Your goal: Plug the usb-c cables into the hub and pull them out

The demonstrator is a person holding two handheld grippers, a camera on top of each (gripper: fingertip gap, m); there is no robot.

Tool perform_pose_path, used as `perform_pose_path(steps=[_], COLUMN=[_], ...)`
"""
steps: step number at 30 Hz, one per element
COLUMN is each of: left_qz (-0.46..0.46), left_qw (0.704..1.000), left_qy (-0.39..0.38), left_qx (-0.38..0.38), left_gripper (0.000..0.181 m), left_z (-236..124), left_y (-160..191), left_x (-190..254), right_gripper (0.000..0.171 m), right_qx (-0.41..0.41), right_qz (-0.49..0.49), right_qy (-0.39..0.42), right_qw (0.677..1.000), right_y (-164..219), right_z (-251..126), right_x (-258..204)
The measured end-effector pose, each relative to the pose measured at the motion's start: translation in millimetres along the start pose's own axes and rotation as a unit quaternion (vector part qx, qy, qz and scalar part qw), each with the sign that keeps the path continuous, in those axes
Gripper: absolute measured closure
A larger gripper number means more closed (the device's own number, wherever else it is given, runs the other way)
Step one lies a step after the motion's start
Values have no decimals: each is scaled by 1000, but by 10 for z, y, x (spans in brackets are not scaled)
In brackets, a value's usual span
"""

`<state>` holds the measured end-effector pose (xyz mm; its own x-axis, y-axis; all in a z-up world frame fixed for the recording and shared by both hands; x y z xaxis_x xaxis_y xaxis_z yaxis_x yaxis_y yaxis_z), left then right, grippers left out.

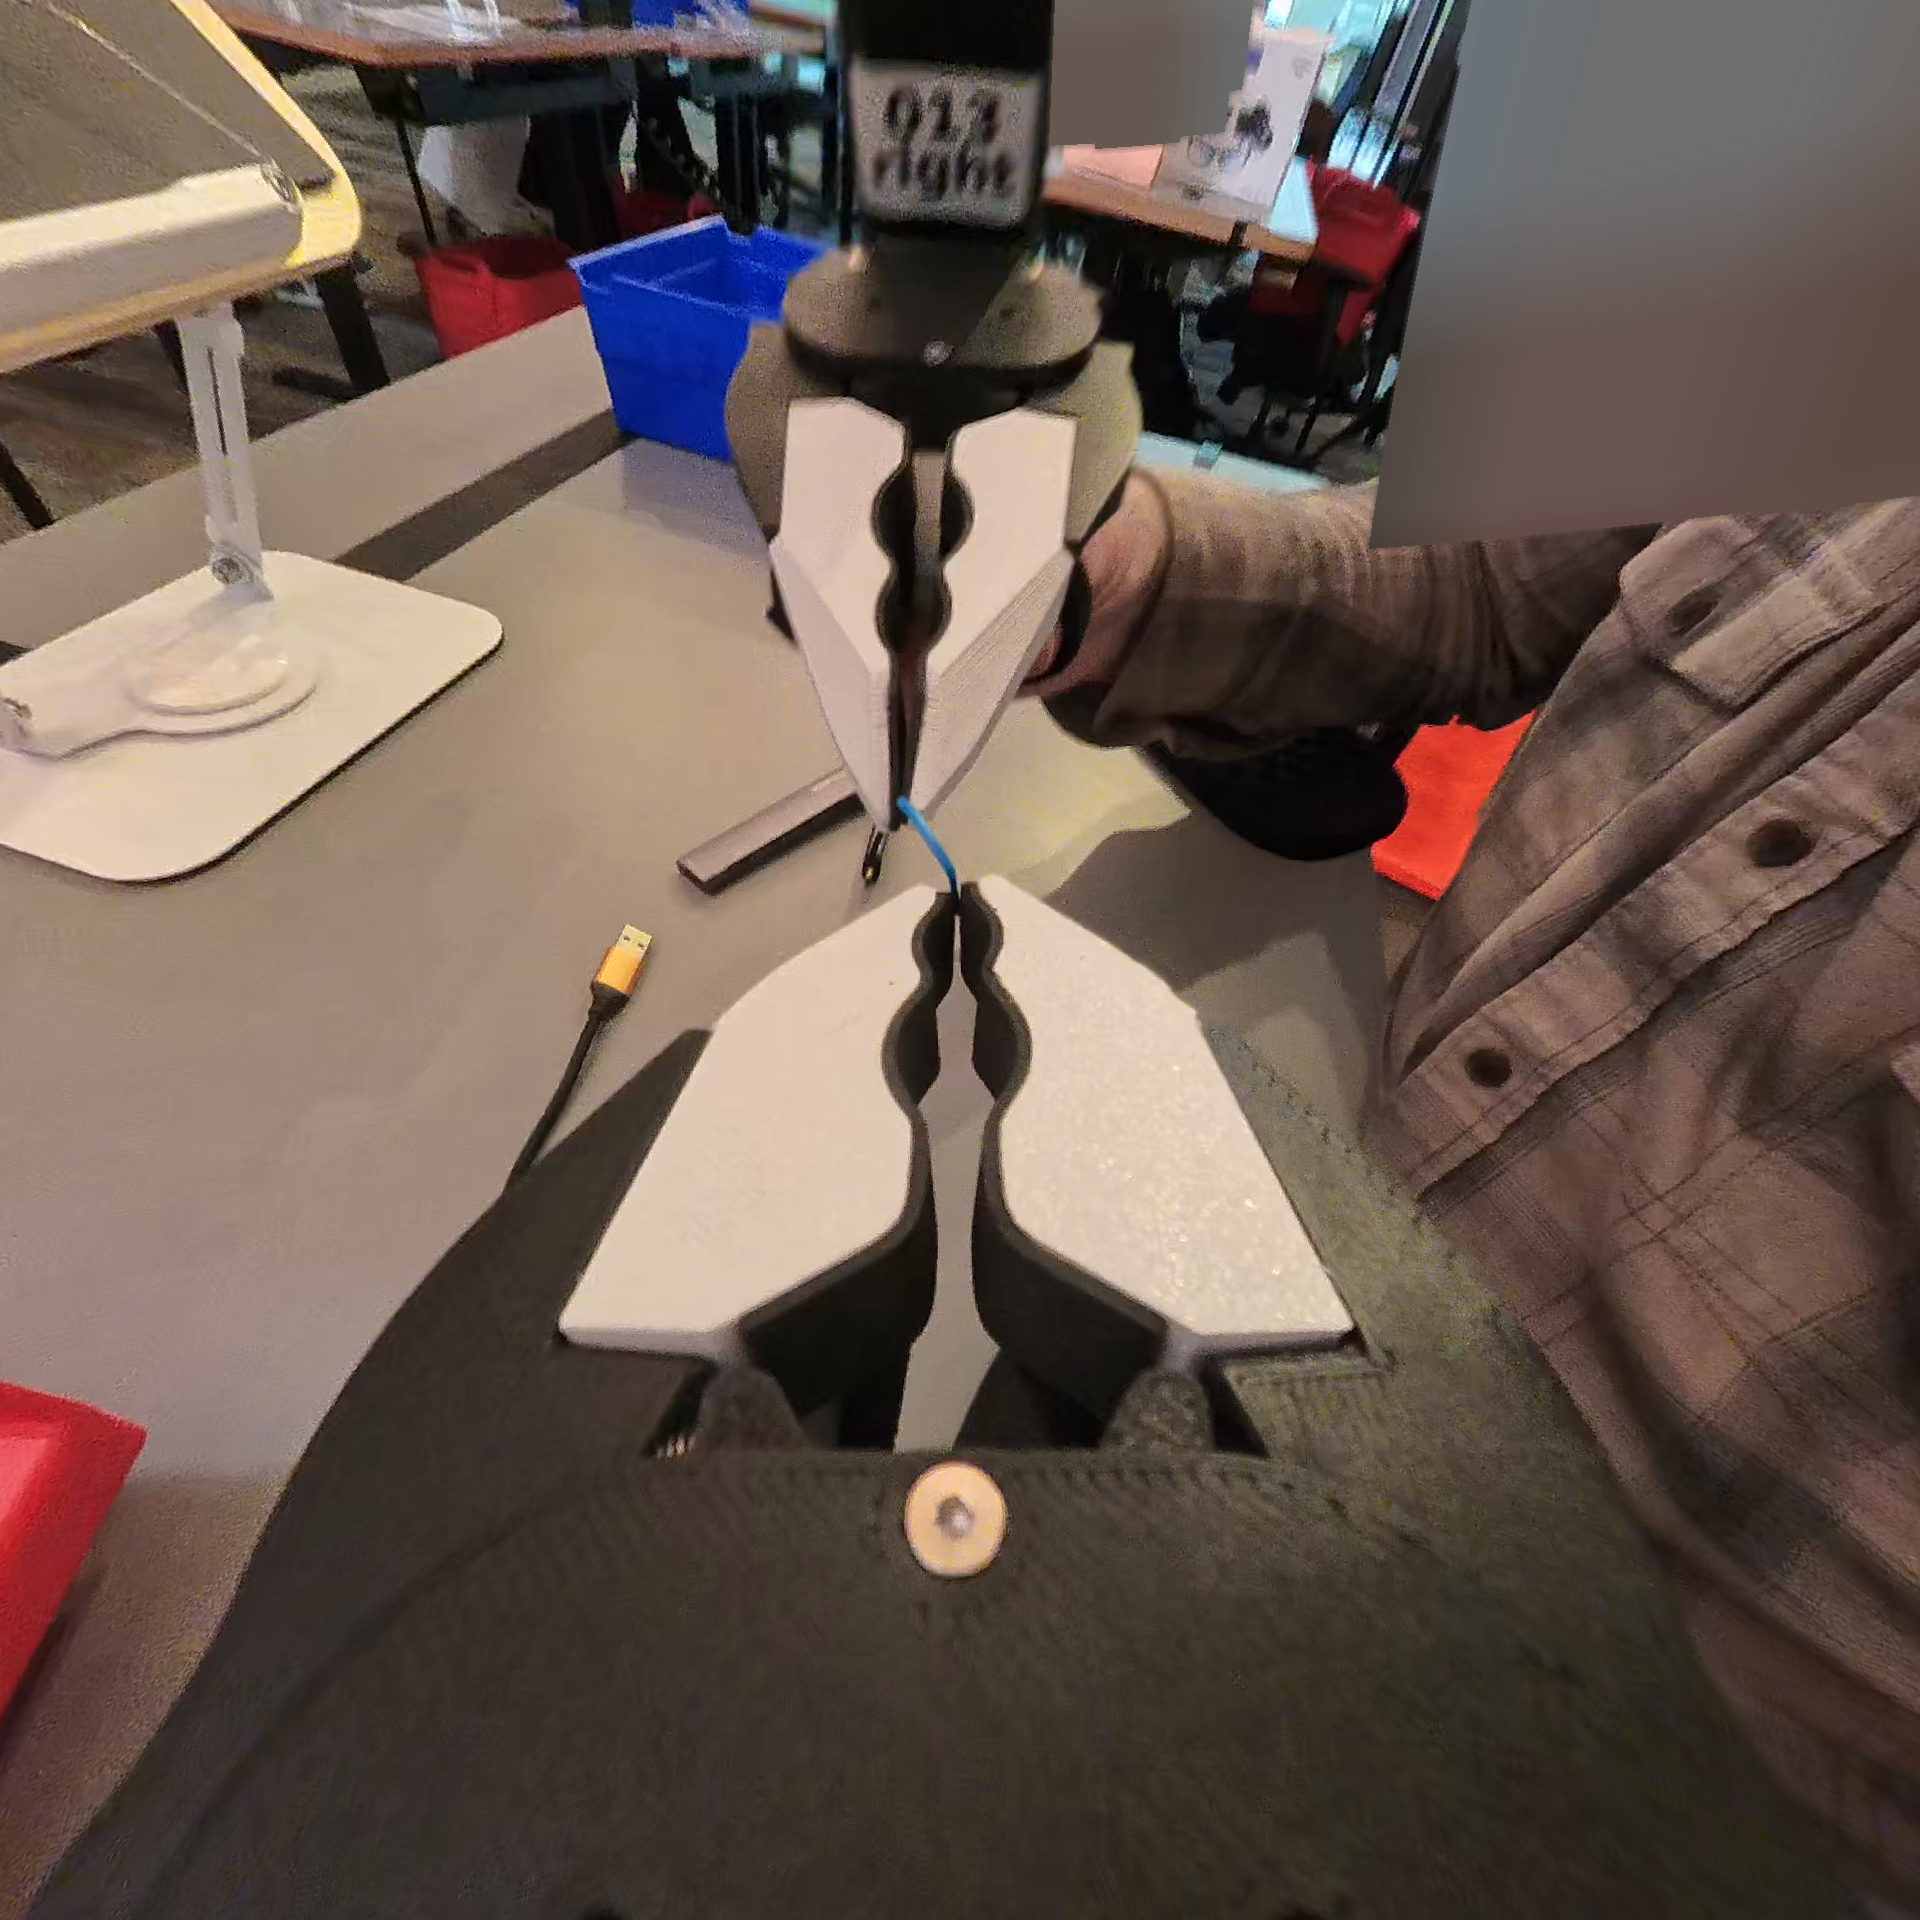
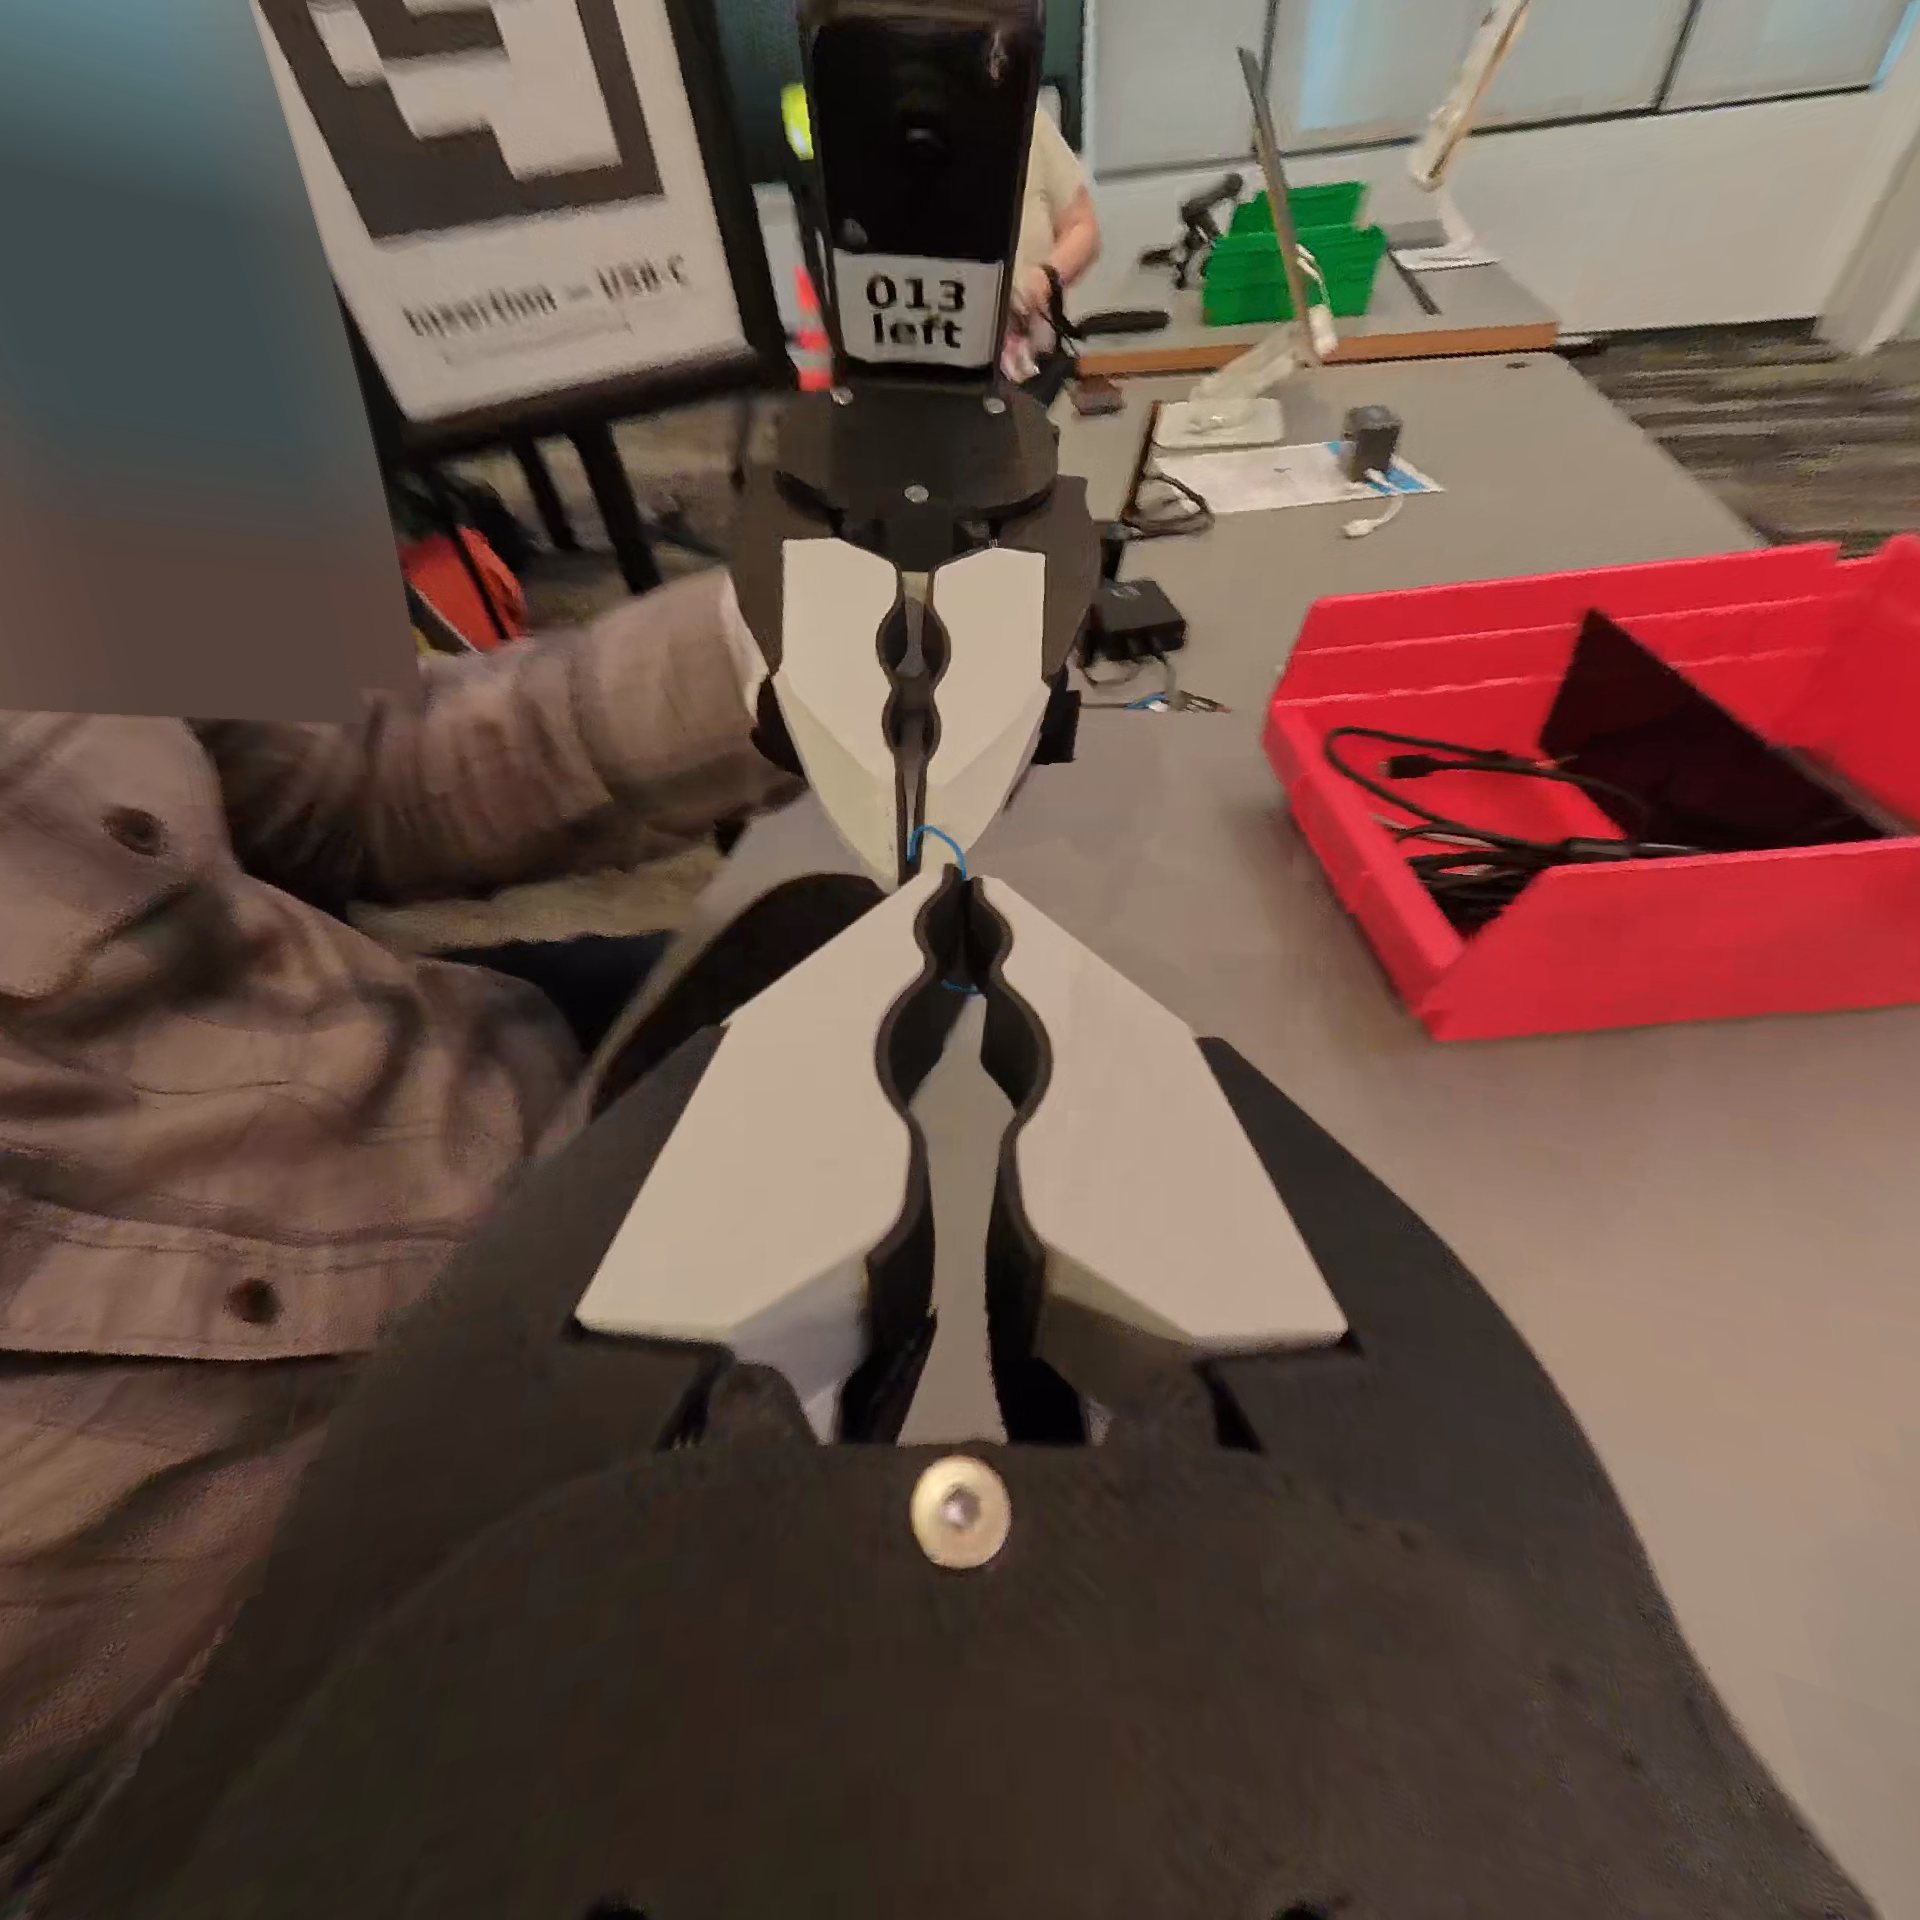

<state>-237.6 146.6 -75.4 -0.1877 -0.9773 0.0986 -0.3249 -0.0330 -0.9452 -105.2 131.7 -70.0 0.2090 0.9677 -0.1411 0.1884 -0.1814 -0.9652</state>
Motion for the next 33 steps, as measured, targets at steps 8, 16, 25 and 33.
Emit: perform_pose_path(steps=[8, 16, 25, 33], left_qz=[1, -31, -42, -48], left_qw=[1000, 999, 997, 997], left_qy=[-23, -17, -22, -25], left_qx=[-4, 11, 59, 64], left_gripper=[180, 160, 181, 181], left_z=[47, 36, 0, 16], left_y=[-23, -73, -109, -115], left_x=[13, -6, -49, -66], right_gripper=[171, 171, 157, 144], right_qx=[-11, -49, -30, -106], right_qz=[-32, -90, -98, -287], right_qy=[41, 72, 104, 257], right_qw=[999, 992, 989, 917], right_y=[-45, -38, -98, -61], right_z=[1, 18, -120, -159], right_x=[-26, -72, -57, -224])
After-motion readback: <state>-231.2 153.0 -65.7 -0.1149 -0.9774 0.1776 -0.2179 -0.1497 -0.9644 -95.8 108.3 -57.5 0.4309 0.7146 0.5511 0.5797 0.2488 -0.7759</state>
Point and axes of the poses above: each gripper's, where its closed fingertips meet, z out along the fingers, y out of its underside, x = y × z across the jaws, the point moved 7 cm from there along -z, back along the fingers, and after that the axes turned 3 degrees about z, right-handed, at the moved point
